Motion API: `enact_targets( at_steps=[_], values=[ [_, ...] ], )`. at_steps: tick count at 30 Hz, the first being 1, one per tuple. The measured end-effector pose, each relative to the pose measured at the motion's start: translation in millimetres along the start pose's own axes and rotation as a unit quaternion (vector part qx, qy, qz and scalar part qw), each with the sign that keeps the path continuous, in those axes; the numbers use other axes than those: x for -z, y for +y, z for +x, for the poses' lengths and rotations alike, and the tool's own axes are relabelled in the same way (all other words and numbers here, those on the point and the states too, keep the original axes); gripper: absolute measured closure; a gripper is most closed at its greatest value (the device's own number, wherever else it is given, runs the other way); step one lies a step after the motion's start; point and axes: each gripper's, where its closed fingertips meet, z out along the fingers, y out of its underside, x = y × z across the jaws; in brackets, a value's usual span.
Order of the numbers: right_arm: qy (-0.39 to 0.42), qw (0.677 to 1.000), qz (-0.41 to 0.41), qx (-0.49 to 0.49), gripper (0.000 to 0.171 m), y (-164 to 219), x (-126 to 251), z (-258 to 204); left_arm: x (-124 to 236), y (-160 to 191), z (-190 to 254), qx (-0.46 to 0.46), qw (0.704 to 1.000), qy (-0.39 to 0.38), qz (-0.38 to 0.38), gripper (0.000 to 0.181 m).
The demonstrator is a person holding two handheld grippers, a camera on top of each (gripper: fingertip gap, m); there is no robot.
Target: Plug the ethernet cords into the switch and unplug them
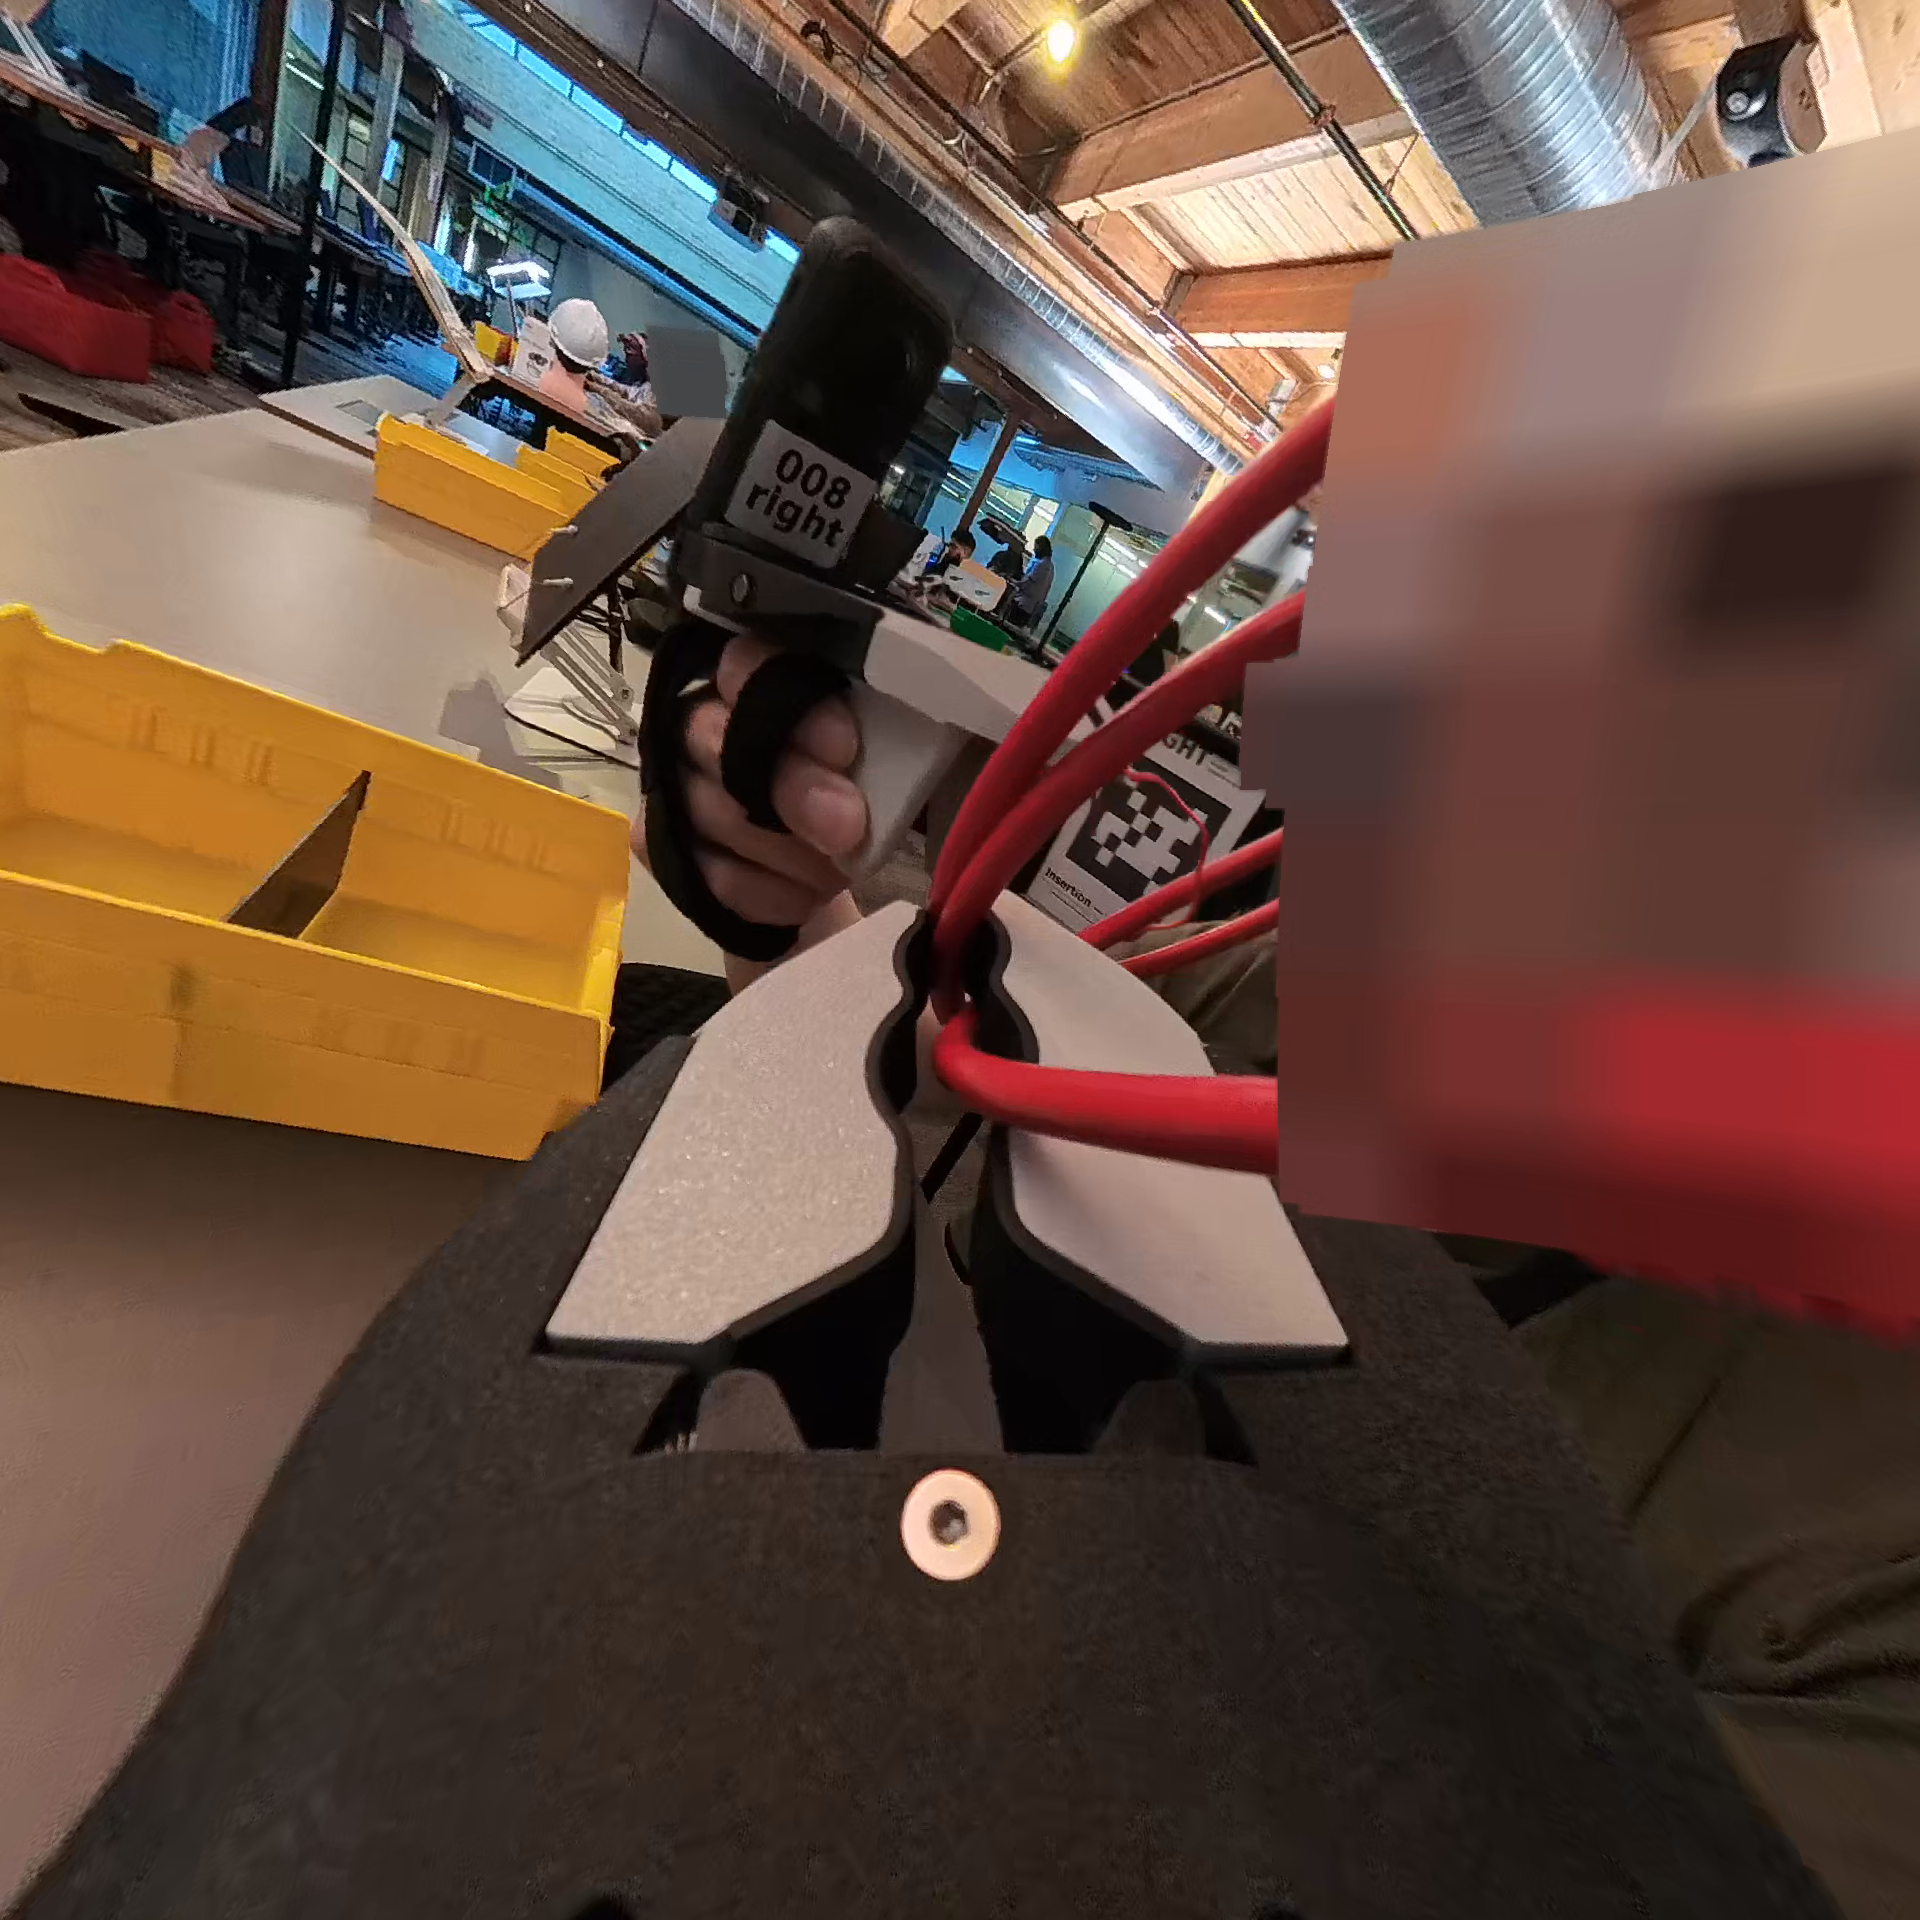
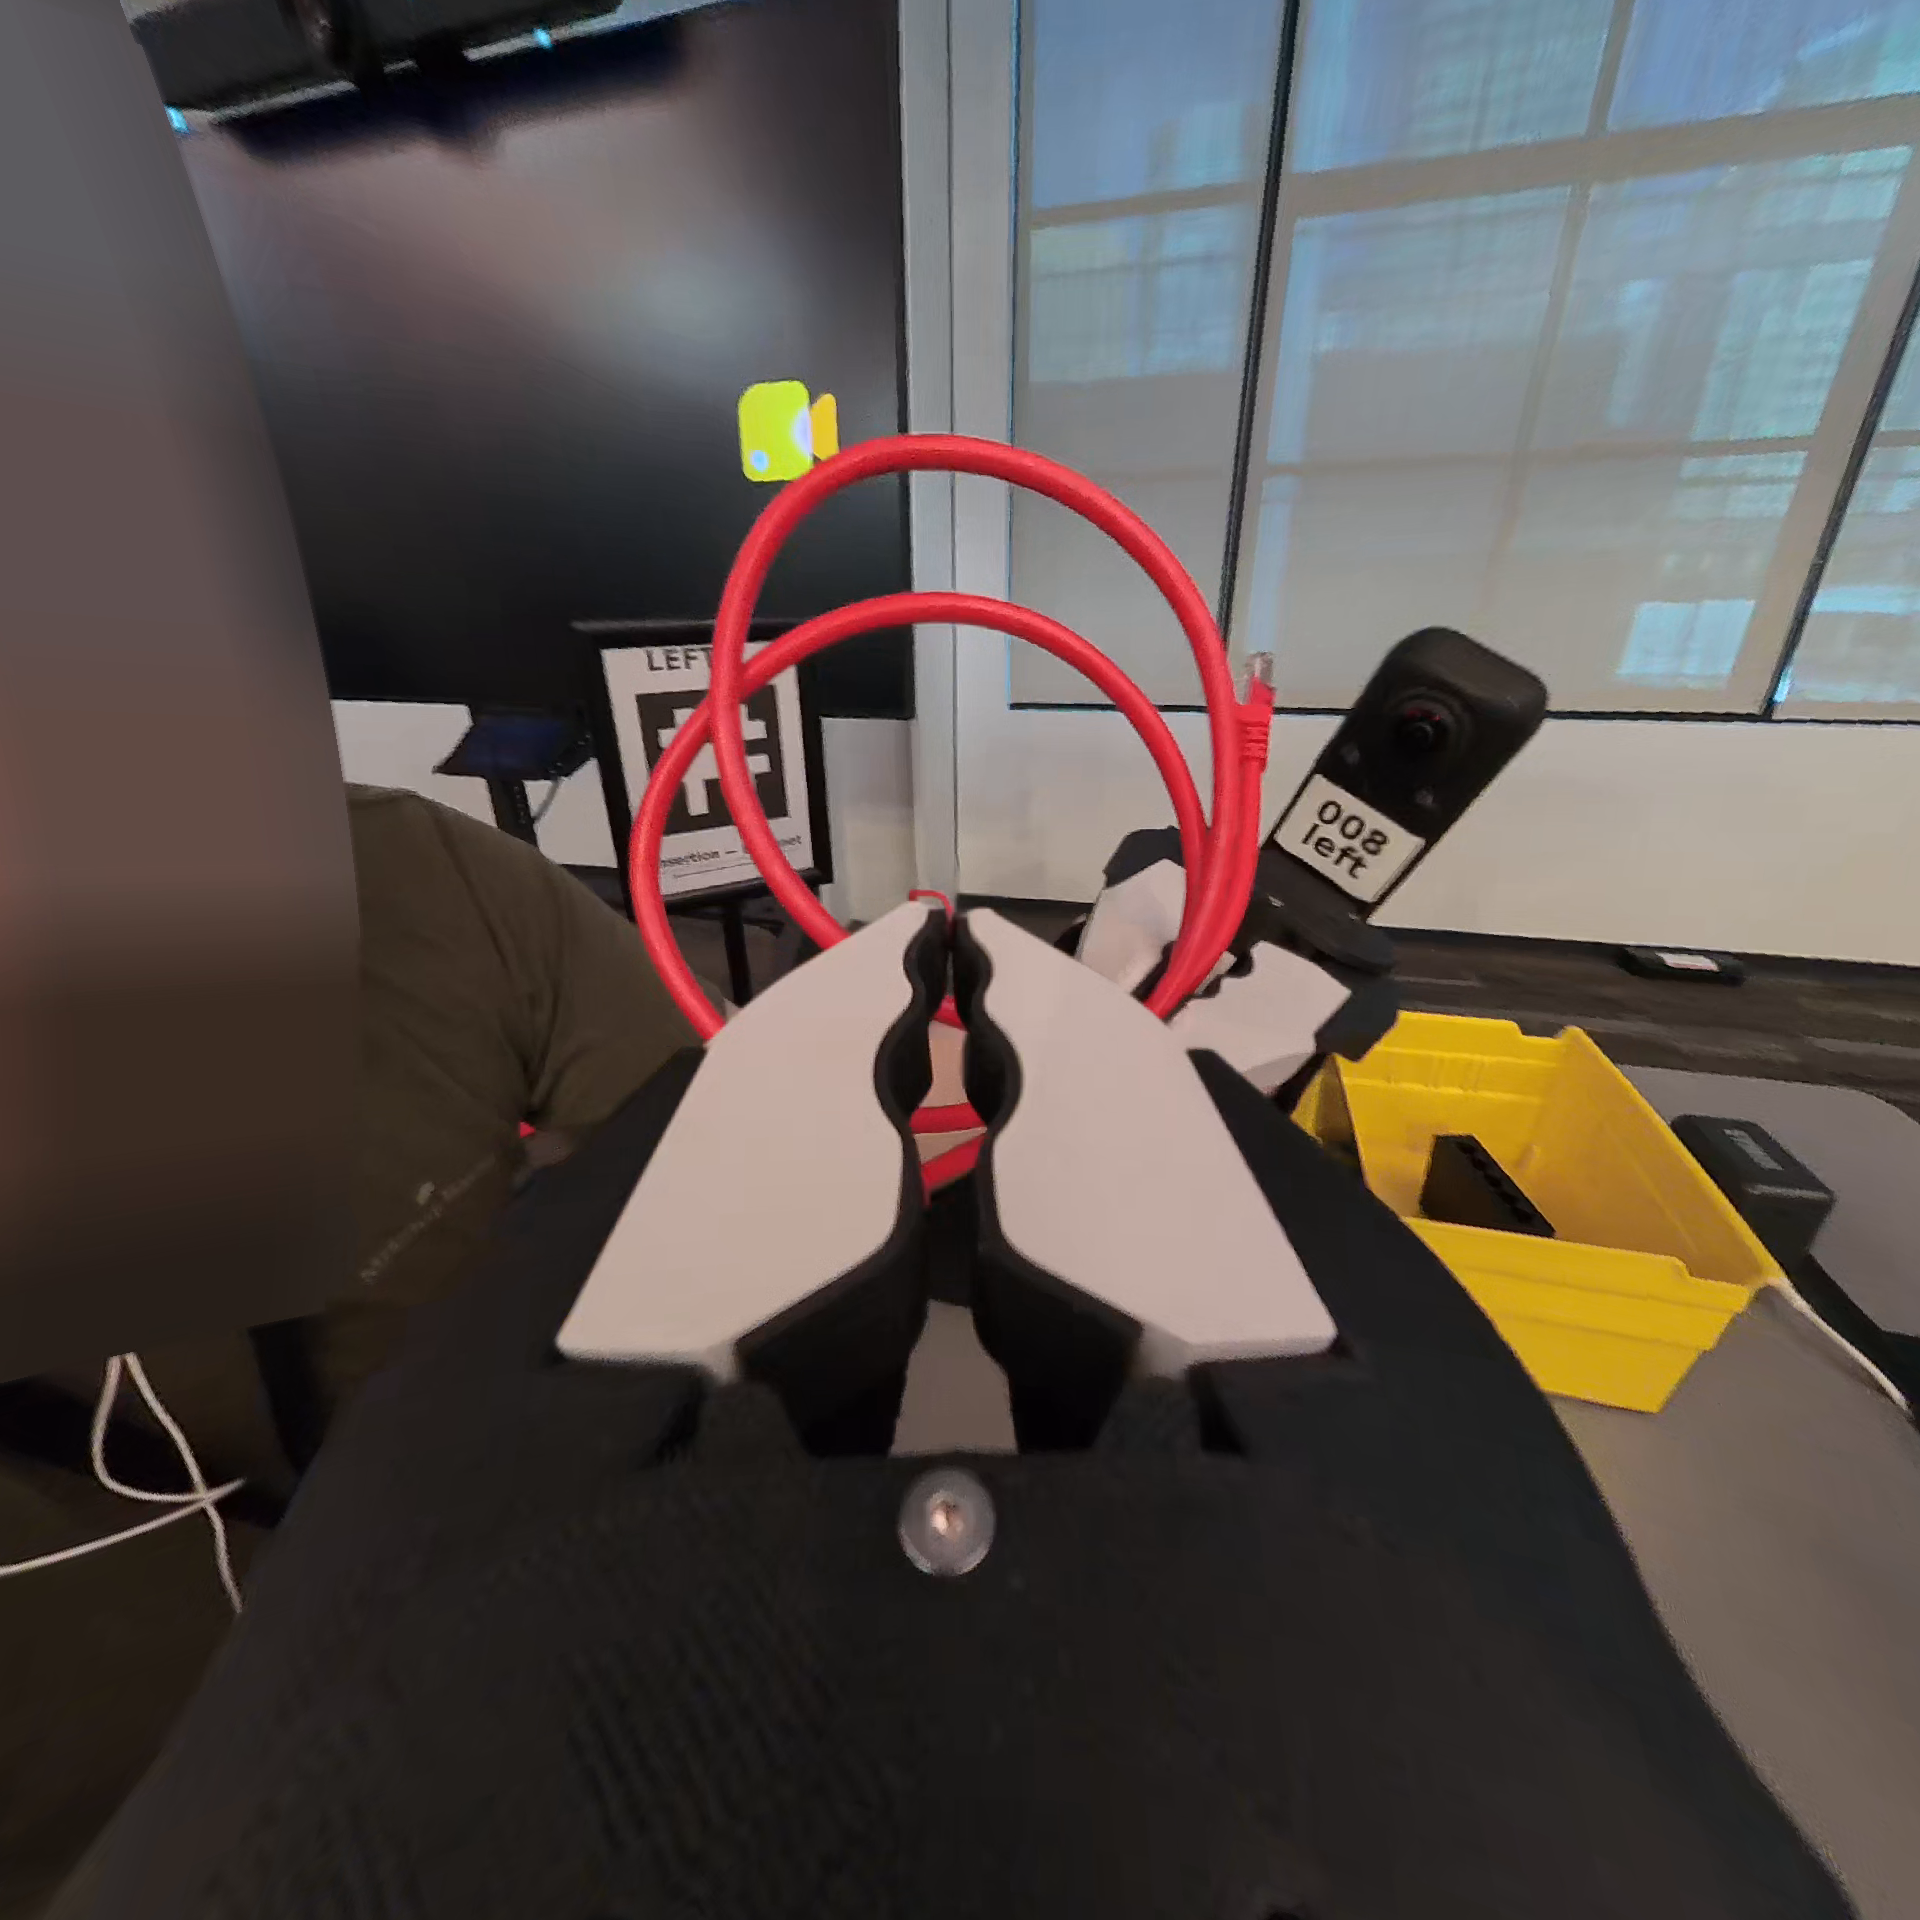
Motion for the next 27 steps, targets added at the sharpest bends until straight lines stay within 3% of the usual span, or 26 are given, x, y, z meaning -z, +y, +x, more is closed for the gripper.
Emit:
enact_targets(
  at_steps=[6, 13, 16, 19, 27],
  values=[
    [0.026, 0.999, -0.009, 0.016, 0.169, 2, -2, 4, -2, 4, -10, 0.006, 1.0, -0.02, -0.006, 0.175],
    [0.085, 0.996, 0.001, 0.038, 0.17, -14, 22, 21, 10, -5, -16, -0.013, 0.998, -0.059, 0.01, 0.175],
    [0.068, 0.997, -0.019, 0.041, 0.169, -8, 19, 16, 12, -6, -26, -0.008, 0.996, -0.089, 0.015, 0.175],
    [0.025, 0.999, -0.032, 0.008, 0.17, 5, 2, 5, 5, 1, -33, -0.005, 0.995, -0.095, 0.001, 0.175],
    [0.015, 0.994, 0.022, -0.11, 0.17, 8, -8, 17, -7, 12, -33, -0.009, 0.996, -0.084, -0.027, 0.175]
  ],
)
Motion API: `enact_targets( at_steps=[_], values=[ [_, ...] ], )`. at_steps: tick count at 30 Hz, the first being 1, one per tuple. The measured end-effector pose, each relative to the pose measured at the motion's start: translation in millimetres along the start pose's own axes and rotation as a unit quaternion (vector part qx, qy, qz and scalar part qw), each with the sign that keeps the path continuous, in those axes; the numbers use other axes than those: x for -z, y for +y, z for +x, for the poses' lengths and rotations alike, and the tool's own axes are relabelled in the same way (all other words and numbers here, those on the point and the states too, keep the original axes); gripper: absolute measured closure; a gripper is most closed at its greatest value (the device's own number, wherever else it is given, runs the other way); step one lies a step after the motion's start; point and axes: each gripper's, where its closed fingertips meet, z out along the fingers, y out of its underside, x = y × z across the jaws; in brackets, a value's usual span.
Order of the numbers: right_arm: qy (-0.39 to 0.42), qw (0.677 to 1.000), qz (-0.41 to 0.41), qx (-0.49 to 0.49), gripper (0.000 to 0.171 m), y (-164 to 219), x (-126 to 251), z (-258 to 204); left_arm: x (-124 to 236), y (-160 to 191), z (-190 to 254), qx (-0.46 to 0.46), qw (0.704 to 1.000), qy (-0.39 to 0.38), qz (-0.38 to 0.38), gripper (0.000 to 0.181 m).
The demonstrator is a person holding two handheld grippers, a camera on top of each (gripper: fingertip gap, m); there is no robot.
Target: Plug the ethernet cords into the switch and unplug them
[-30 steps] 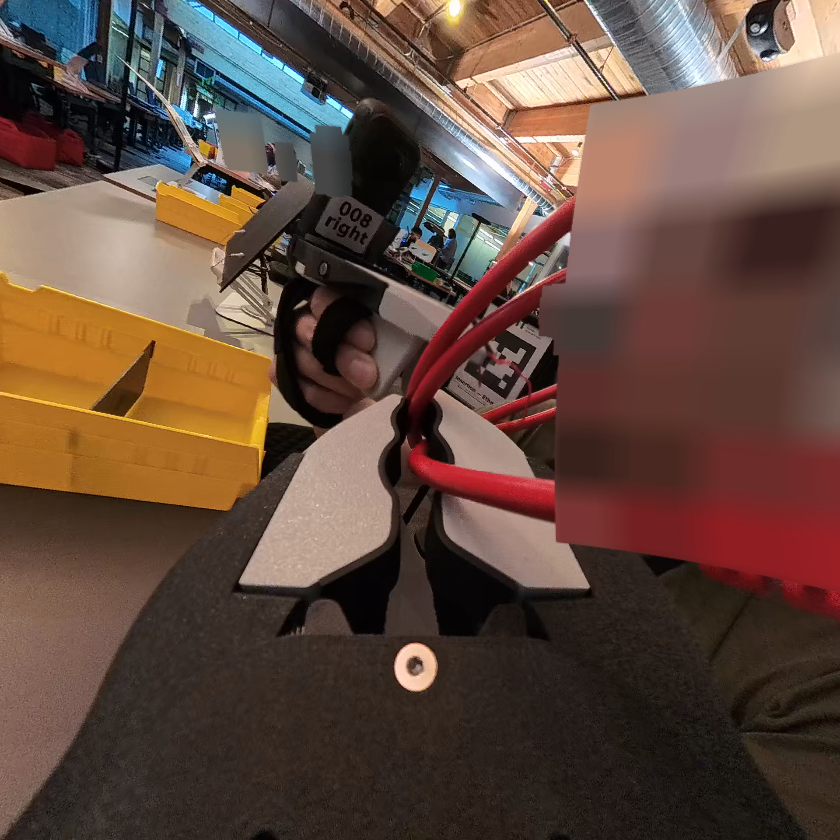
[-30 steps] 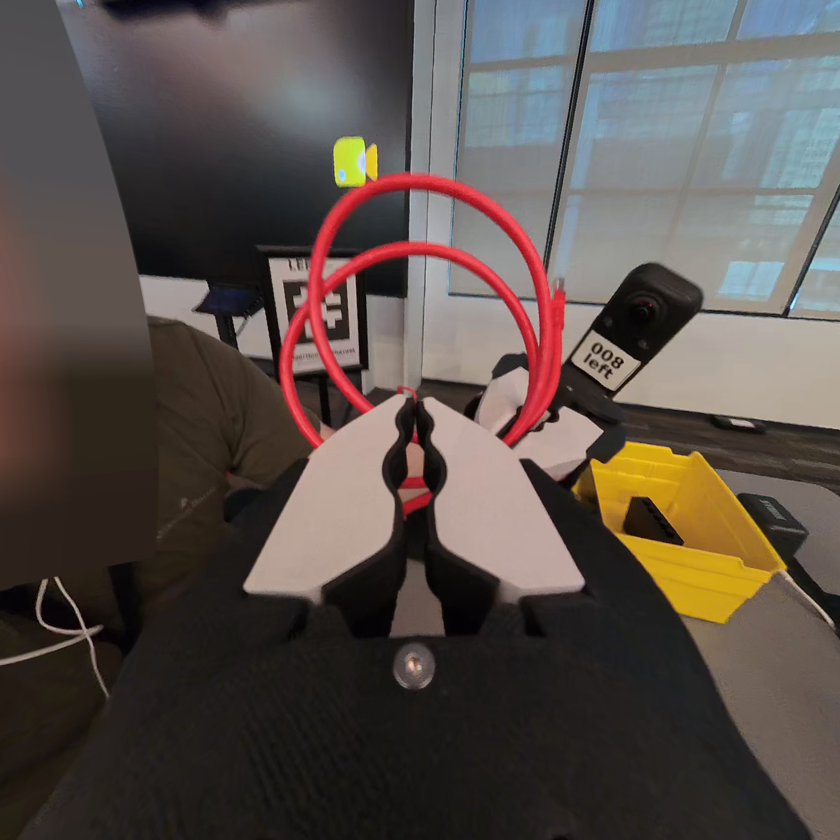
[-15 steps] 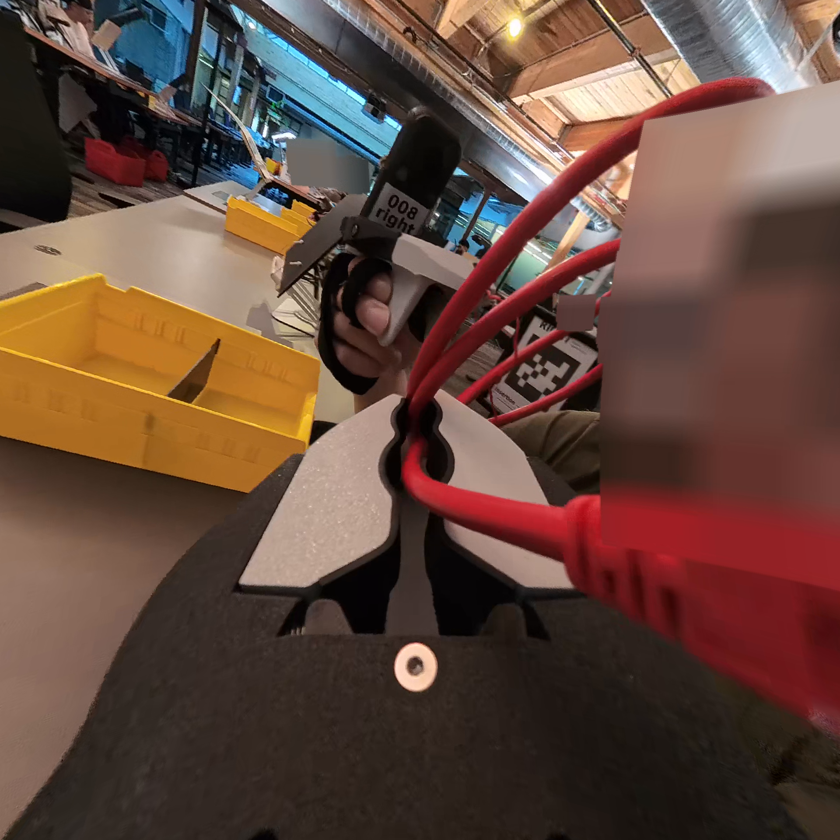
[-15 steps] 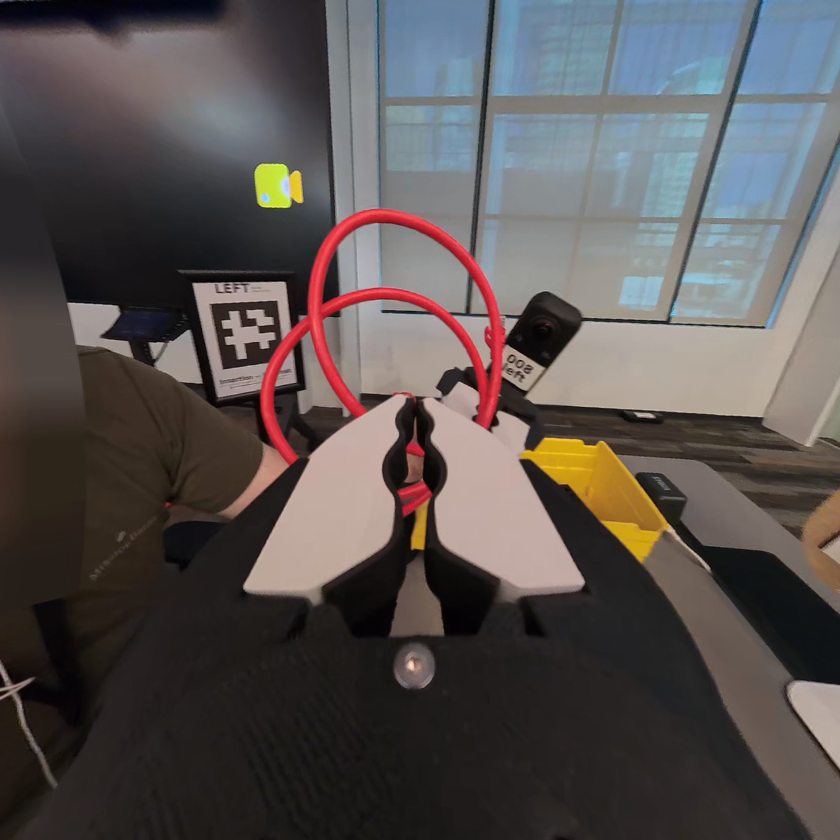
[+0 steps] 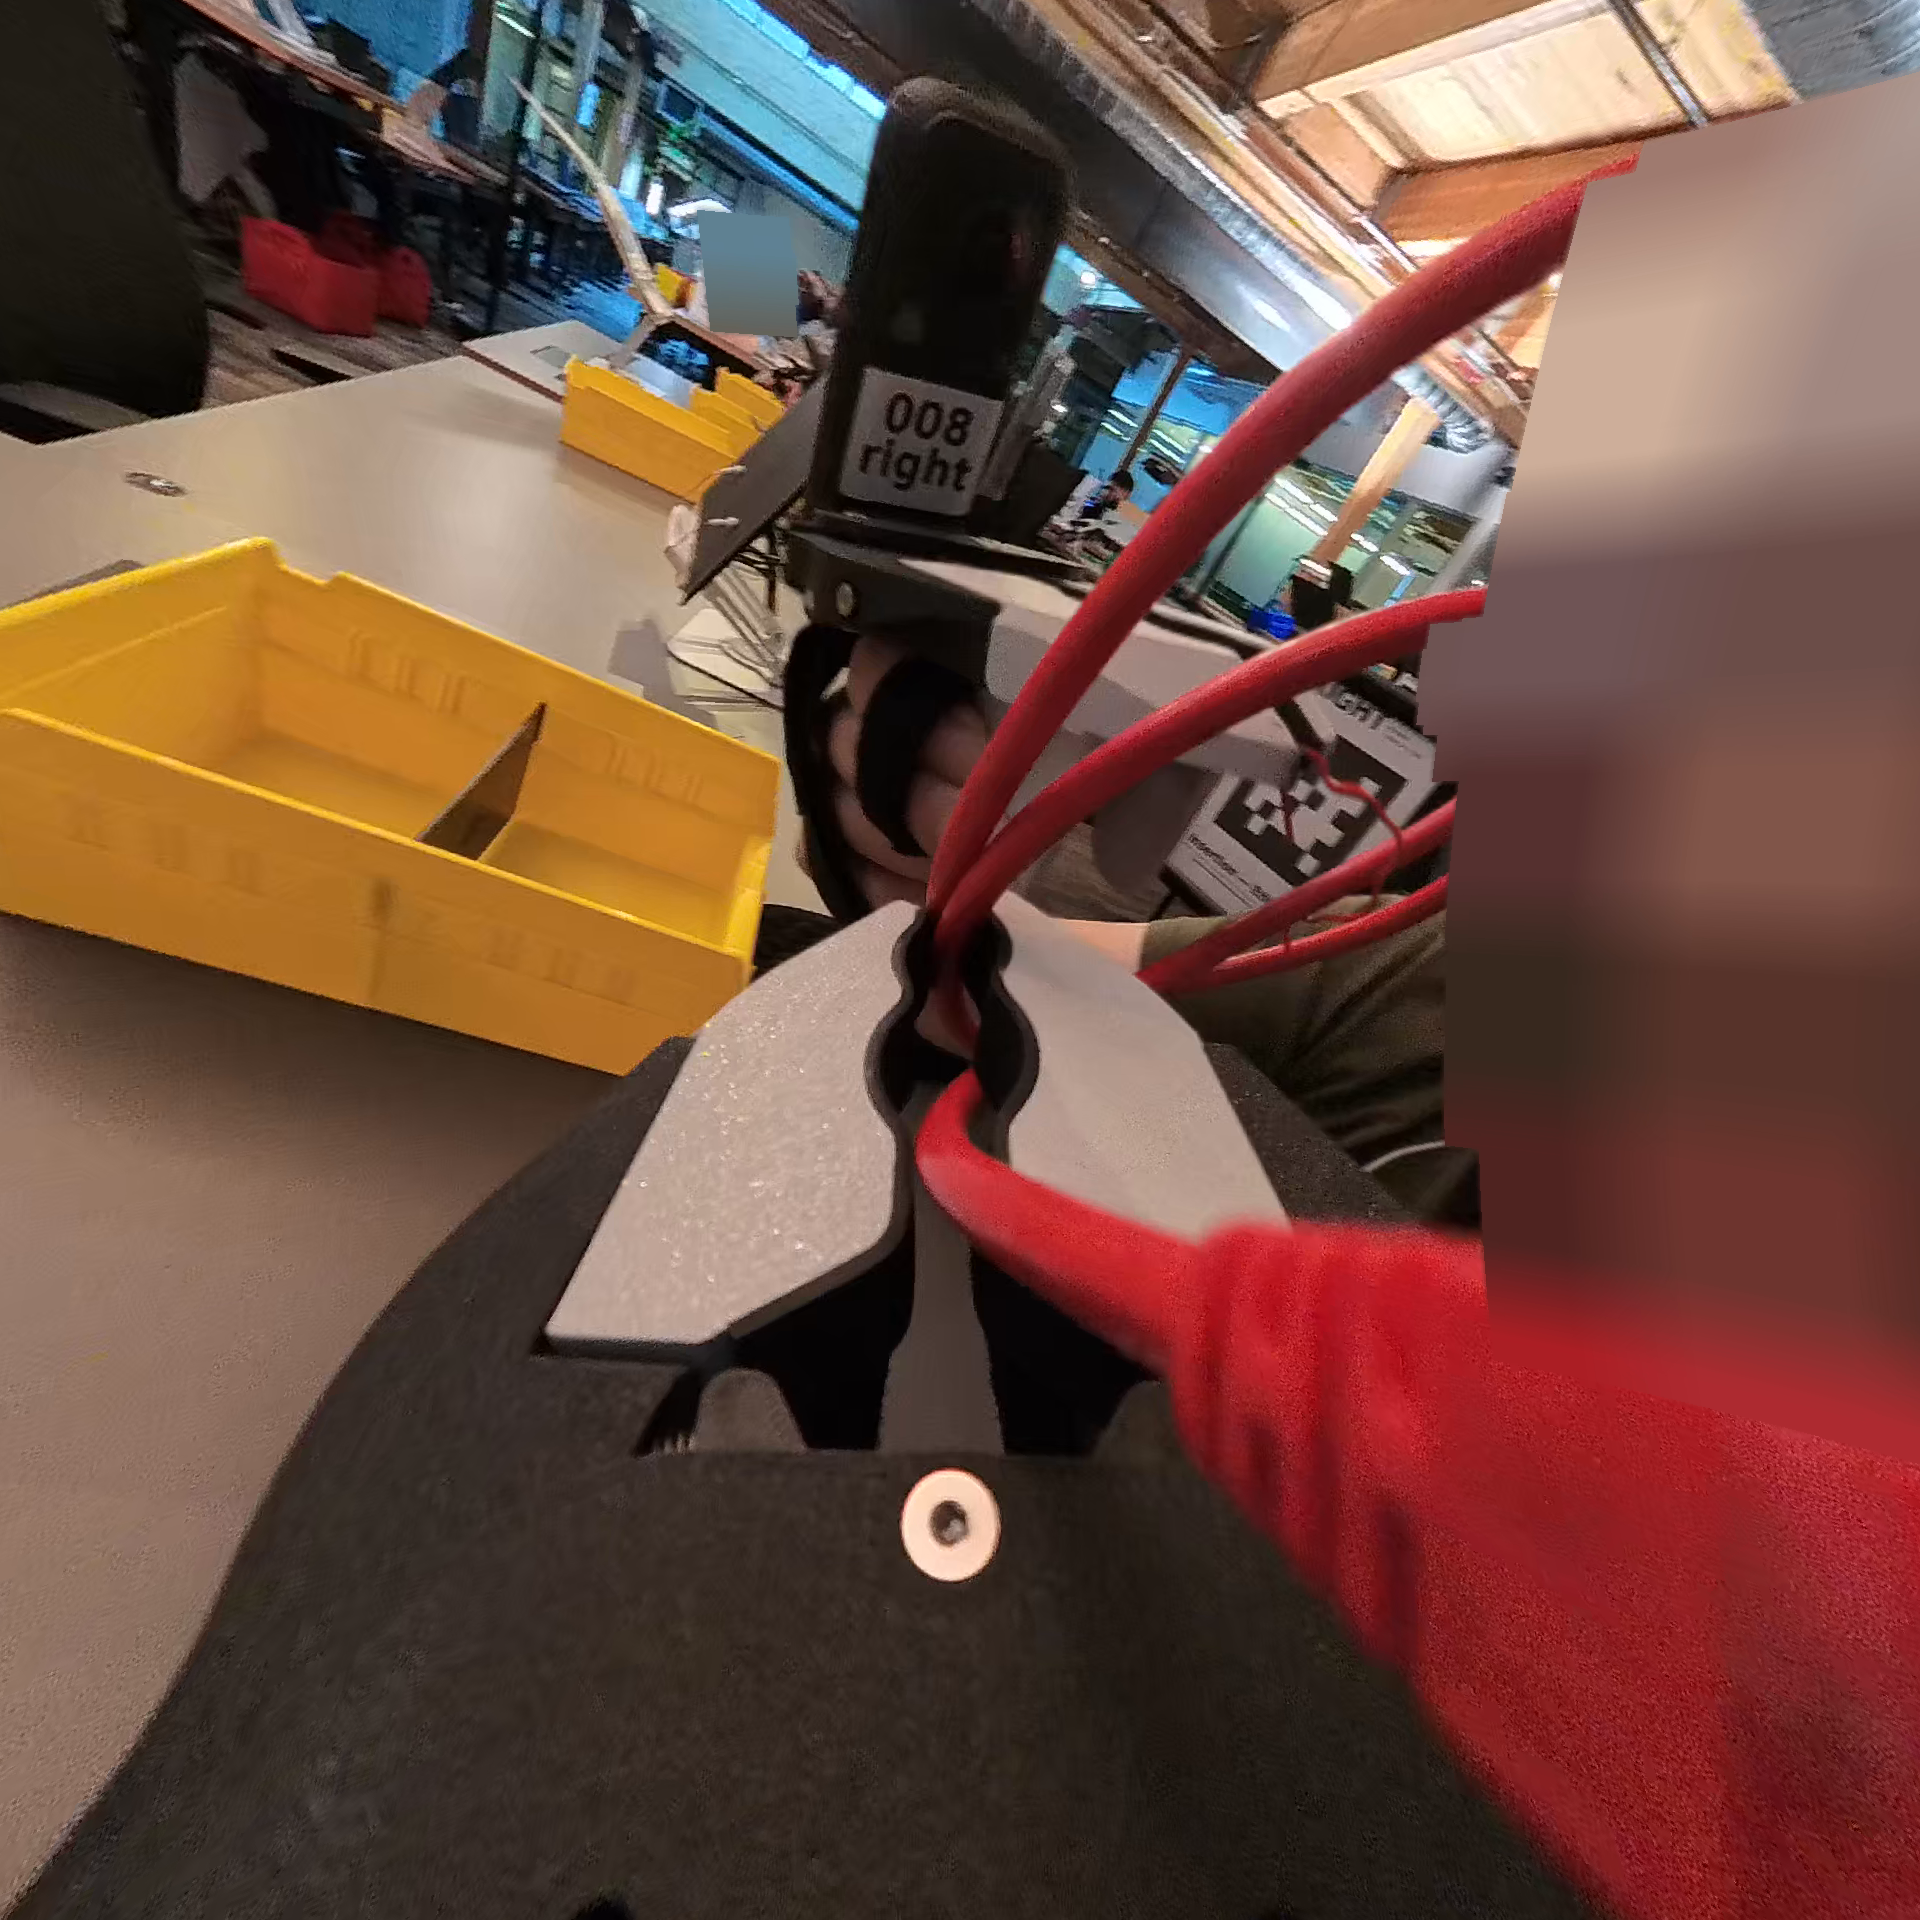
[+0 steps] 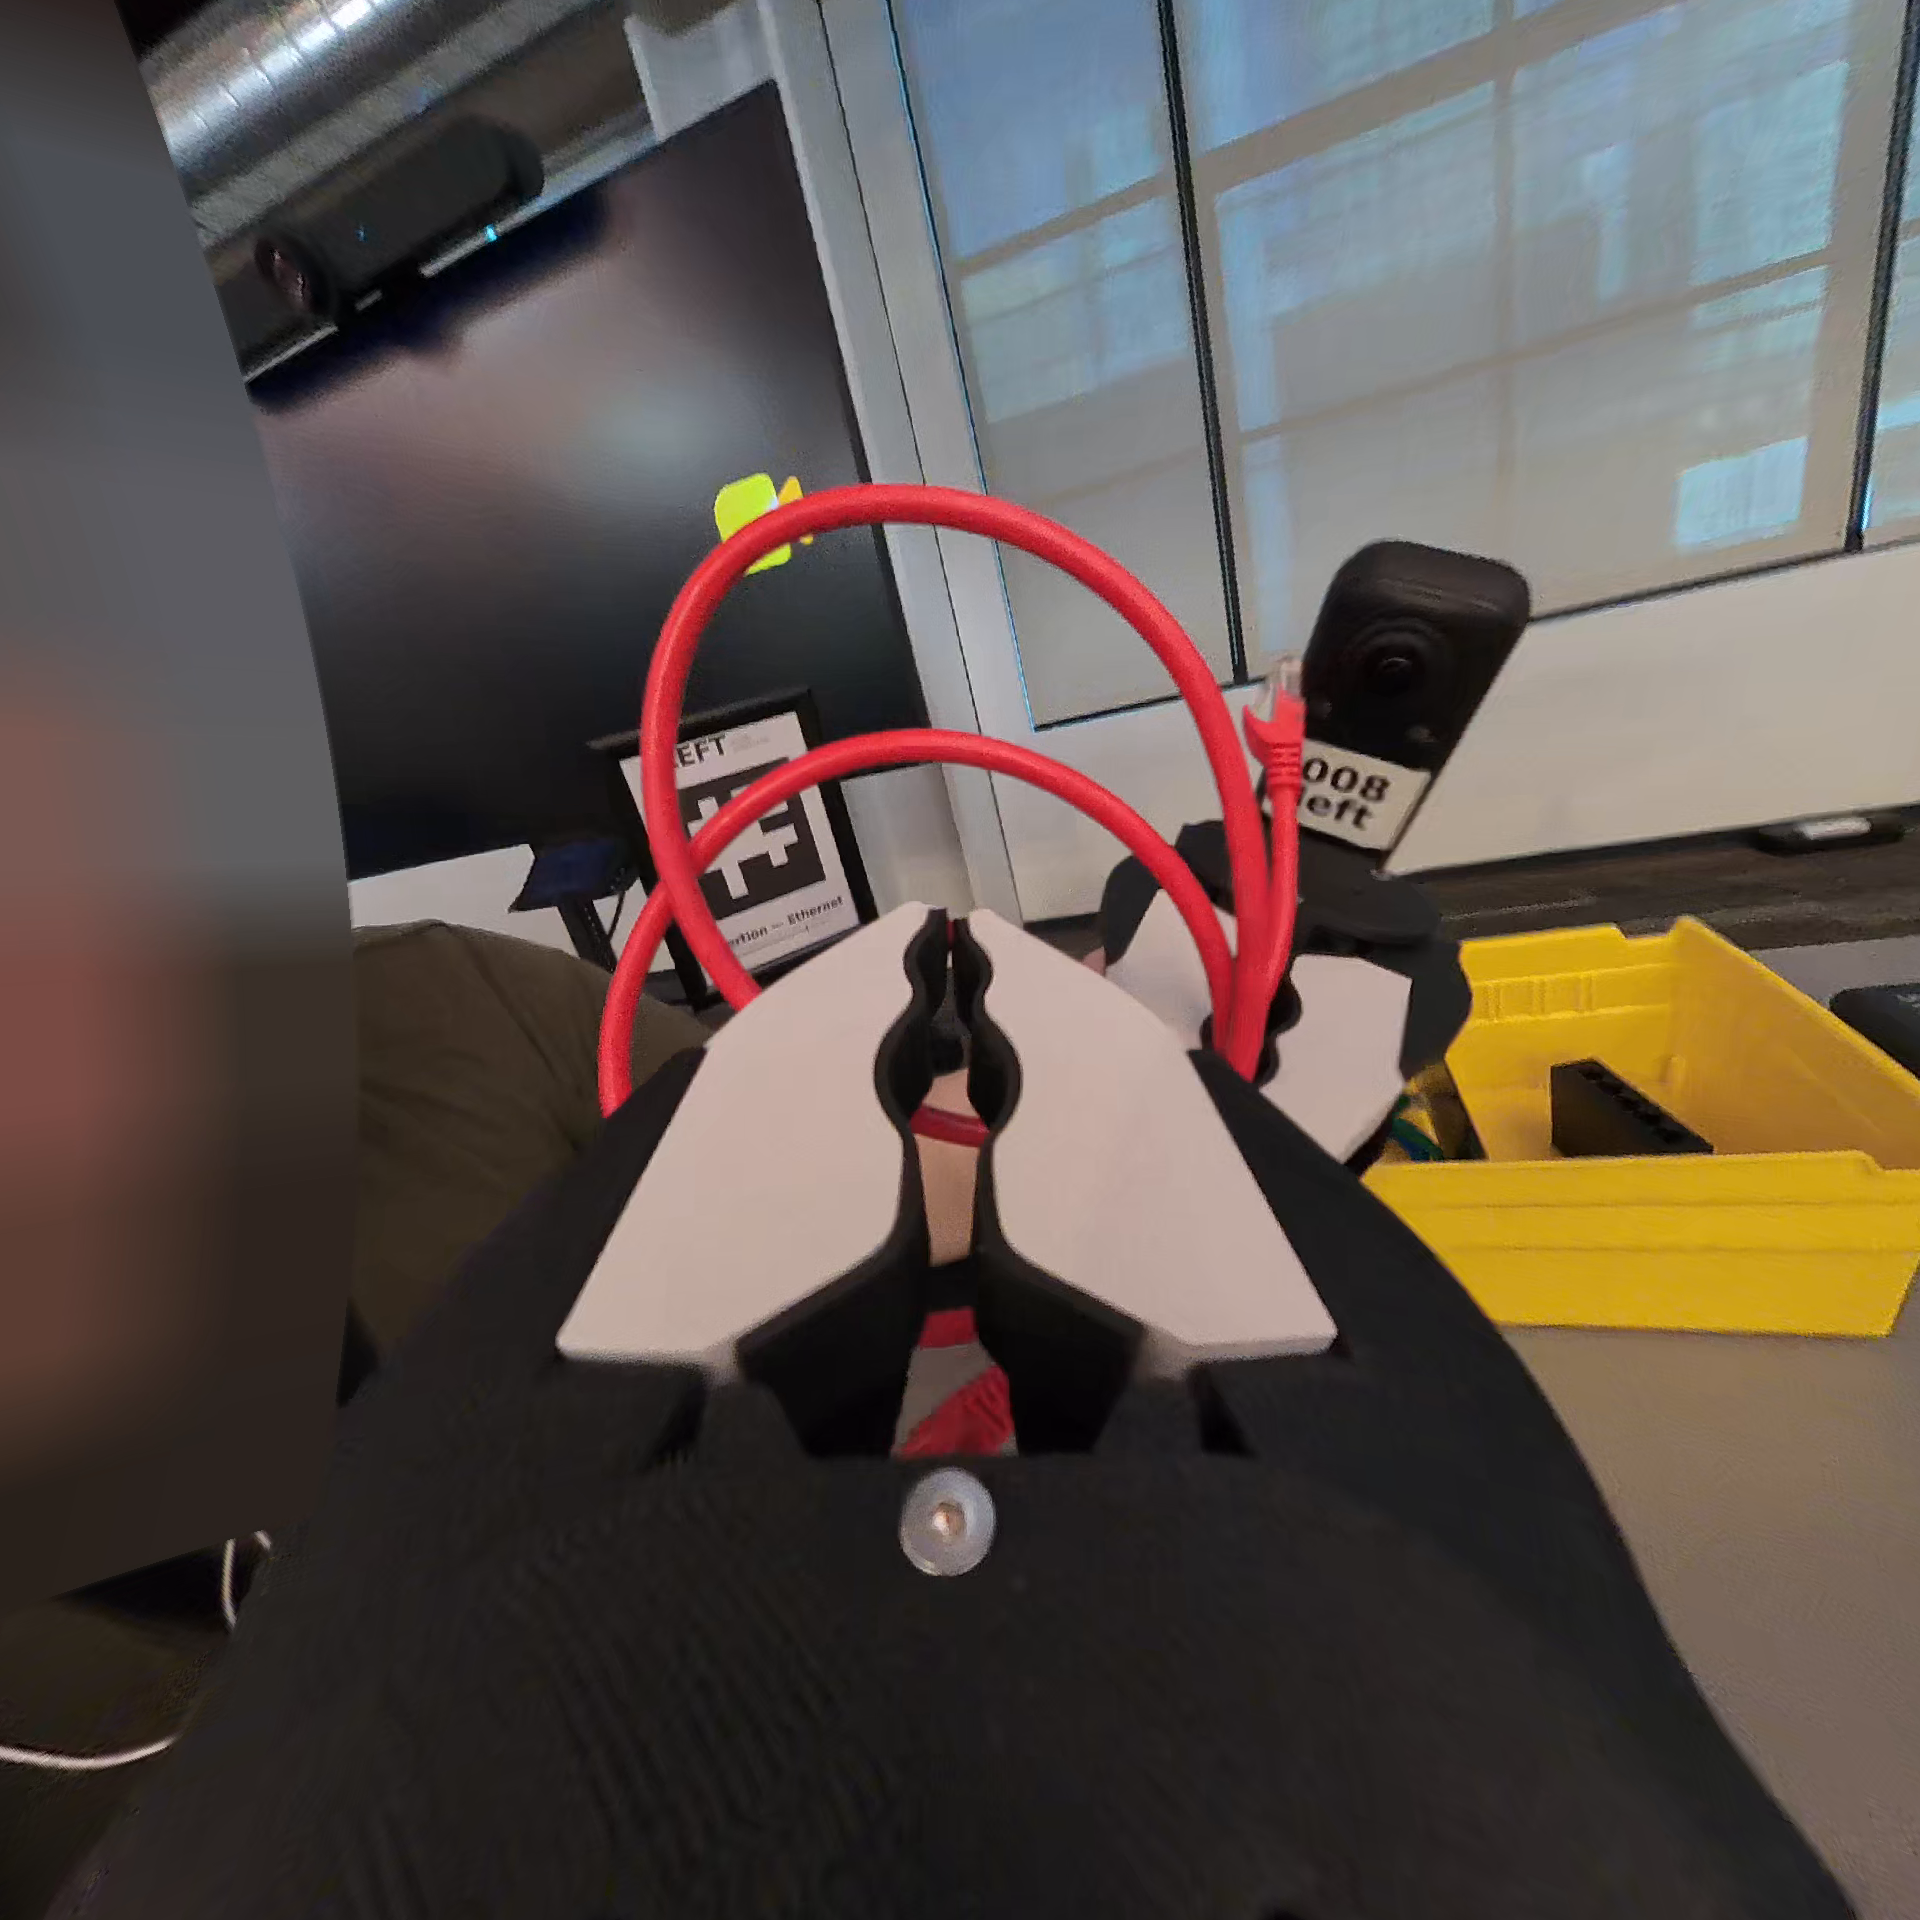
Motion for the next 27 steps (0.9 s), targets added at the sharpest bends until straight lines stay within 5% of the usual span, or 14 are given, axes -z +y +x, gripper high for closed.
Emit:
enact_targets(
  at_steps=[8, 23, 27],
  values=[
    [0.094, 0.99, -0.103, 0.036, 0.169, 35, -4, 32, 3, -4, -24, 0.01, 0.997, -0.069, 0.026, 0.175],
    [0.092, 0.994, 0.03, 0.043, 0.169, -34, 53, 30, 14, -14, -19, -0.031, 0.996, -0.07, 0.044, 0.175],
    [0.185, 0.979, 0.026, 0.08, 0.169, -63, 99, 17, 24, -20, -15, -0.046, 0.994, -0.085, 0.047, 0.175]
  ],
)
